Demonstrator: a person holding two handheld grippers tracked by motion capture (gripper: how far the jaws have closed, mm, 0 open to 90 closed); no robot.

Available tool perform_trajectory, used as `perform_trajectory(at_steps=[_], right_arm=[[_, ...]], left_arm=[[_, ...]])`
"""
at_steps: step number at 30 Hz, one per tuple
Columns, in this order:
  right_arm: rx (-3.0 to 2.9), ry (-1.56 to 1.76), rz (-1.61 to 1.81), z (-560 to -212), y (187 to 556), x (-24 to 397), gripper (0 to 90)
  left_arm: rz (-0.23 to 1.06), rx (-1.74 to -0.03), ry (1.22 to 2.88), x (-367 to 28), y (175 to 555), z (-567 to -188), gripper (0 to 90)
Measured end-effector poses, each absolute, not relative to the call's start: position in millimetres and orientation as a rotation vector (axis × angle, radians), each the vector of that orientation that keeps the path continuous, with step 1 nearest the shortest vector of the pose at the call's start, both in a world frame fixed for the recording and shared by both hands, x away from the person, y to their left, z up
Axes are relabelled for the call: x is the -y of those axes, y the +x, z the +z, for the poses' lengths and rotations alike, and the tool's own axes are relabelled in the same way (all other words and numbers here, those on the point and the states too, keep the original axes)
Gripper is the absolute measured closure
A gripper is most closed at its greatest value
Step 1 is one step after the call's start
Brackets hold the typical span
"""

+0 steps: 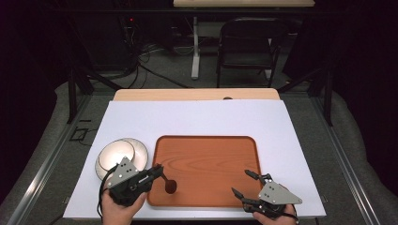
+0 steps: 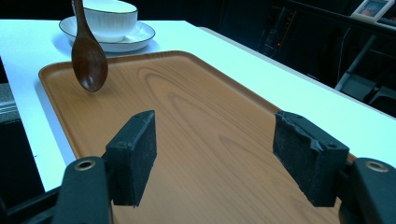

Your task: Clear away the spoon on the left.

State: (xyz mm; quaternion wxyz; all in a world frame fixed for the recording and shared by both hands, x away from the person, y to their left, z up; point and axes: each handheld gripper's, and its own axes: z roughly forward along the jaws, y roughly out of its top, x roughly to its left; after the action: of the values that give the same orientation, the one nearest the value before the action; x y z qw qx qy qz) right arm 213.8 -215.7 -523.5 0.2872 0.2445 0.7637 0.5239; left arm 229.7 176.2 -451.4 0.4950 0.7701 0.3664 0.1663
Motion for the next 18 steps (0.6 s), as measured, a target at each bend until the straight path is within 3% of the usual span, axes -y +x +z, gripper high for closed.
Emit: perform_trajectory(at_steps=[18], right_arm=[[-2.040,0.655,1.401,-523,214,216,30.1]], left_arm=[[0.349,-0.926,1.958,-157,277,-453,82.9]])
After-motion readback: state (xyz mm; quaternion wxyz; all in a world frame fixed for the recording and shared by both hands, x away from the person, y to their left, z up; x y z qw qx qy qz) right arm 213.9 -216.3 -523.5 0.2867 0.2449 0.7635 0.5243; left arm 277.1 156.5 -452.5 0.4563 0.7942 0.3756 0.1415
